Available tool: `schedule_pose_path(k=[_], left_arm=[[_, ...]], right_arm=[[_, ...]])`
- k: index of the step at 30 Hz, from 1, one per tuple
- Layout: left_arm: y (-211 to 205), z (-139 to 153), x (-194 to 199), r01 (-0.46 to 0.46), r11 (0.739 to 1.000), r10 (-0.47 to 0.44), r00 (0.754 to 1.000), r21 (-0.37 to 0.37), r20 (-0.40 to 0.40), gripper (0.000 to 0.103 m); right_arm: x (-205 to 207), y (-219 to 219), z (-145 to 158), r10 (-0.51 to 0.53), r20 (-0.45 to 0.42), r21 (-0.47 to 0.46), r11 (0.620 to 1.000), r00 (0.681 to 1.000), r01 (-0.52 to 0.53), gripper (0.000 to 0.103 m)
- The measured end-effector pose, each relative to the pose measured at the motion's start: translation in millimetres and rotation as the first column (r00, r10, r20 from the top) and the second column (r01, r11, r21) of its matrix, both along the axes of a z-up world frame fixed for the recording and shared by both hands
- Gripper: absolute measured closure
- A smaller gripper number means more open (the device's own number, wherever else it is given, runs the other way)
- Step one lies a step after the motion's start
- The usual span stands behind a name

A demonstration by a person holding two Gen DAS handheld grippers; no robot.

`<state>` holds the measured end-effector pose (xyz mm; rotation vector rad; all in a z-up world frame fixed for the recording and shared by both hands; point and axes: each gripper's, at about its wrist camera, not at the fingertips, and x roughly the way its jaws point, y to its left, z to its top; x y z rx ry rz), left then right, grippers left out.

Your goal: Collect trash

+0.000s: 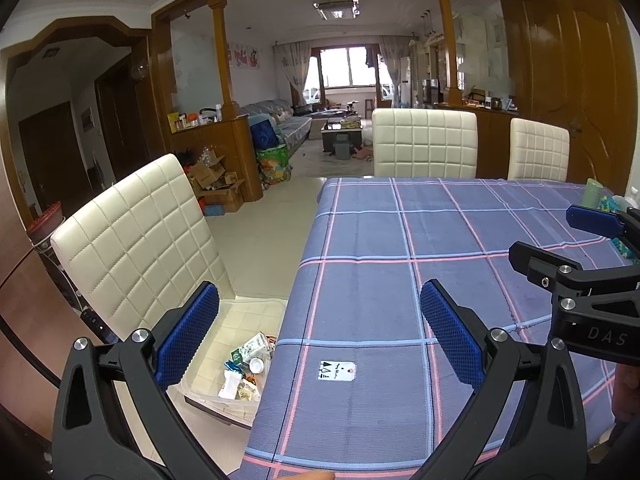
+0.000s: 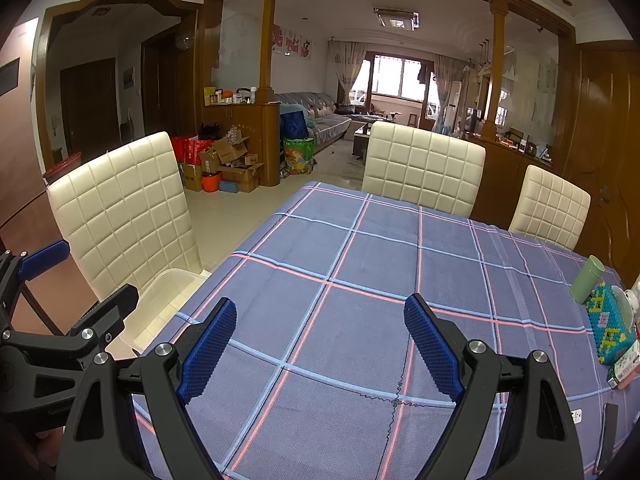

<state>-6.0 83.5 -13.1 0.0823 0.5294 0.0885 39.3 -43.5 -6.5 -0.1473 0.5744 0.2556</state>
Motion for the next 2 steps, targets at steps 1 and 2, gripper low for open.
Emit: schedule_pose_path(k=[1, 2], left_arm=[[0.8, -0.1, 0.0, 0.000, 1.000, 0.000, 1.000, -0.004, -0.002, 0.004], [0.9, -0.1, 0.2, 0.002, 1.000, -0.002, 1.000, -0.006, -0.003, 0.004]], right_arm=[[-0.1, -0.1, 0.0, 0.000, -0.001, 0.001, 1.000, 1.000, 0.000, 0.019], [-0.1, 0.1, 0.0, 0.000, -0.001, 0.001, 1.000, 1.000, 0.000, 0.019]])
